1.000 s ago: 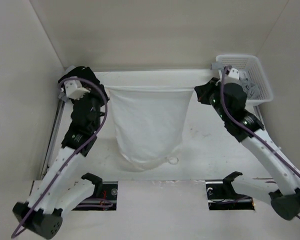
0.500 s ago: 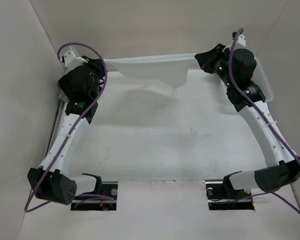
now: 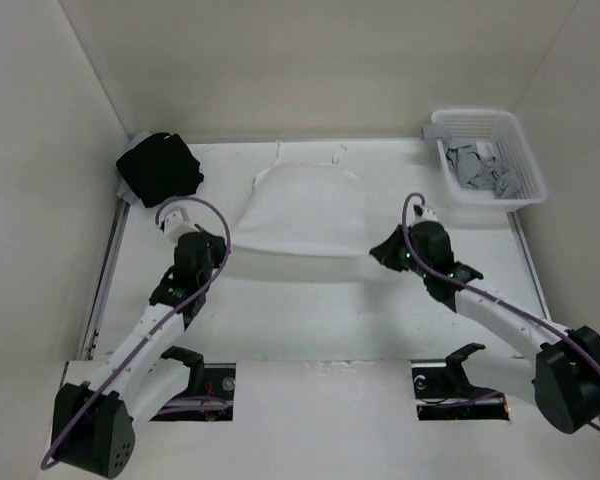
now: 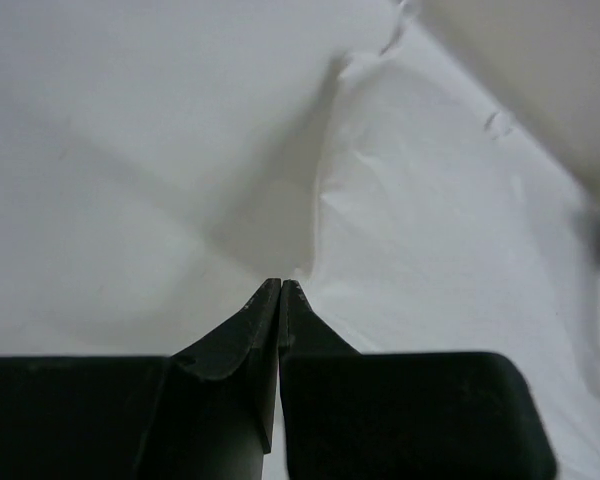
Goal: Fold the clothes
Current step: Flatten the tank top out, then fold the tank top
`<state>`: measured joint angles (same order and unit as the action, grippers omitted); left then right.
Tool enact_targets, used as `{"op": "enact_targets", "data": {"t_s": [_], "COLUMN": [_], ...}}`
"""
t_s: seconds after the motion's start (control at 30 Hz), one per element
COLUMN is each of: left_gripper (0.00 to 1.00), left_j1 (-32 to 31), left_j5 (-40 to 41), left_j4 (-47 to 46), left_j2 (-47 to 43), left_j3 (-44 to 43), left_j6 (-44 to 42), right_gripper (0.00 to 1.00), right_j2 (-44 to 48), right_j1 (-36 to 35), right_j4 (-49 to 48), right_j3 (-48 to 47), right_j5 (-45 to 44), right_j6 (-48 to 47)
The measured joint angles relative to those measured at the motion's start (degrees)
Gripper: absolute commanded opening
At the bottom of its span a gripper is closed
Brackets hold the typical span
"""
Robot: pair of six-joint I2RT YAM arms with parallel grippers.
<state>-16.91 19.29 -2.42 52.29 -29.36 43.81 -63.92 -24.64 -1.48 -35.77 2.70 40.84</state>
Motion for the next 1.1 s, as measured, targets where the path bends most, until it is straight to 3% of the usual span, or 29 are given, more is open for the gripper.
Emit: {"op": "enact_targets", "data": {"t_s": [0.13,0.27,0.4,0.5,0.7,1.1], "left_gripper": [0.01,0.01,0.01,0.01,0.01,0.03], "left_j1": [-0.11,-1.16,-2.69,-2.73,-1.86,6.38], "left_j5": [-0.11,-0.26,-0.17,0.09,0.33,0.7], "left_j4": [7.41,16.83,25.18,29.31,25.9,-0.72], "left_j2": [-10.27,-22.29,-34.69,-37.16,-26.01,13.33], "left_j3": [9.53,11.39,11.17,10.01,7.5,-3.28], "left_j6": [2.34,5.6,8.83,9.86,9.31,8.48], "right_gripper": [0.01,0.01,0.03,0.03,0.03,0.03], "right_j2": [3.72,12.98,27.54,33.42,24.22,-15.8], "right_j1": [-5.92,-14.27,-21.88,-24.83,-18.91,2.29], "right_j4": [-1.68,-1.44,3.61,6.62,9.05,-4.17], "right_j3": [12.7,21.18,24.96,24.72,16.94,-8.02], "right_j5": [-1.18,-3.19,-5.92,-7.69,-8.35,2.36], "right_j6": [3.56,8.66,14.47,16.59,12.92,1.81]}}
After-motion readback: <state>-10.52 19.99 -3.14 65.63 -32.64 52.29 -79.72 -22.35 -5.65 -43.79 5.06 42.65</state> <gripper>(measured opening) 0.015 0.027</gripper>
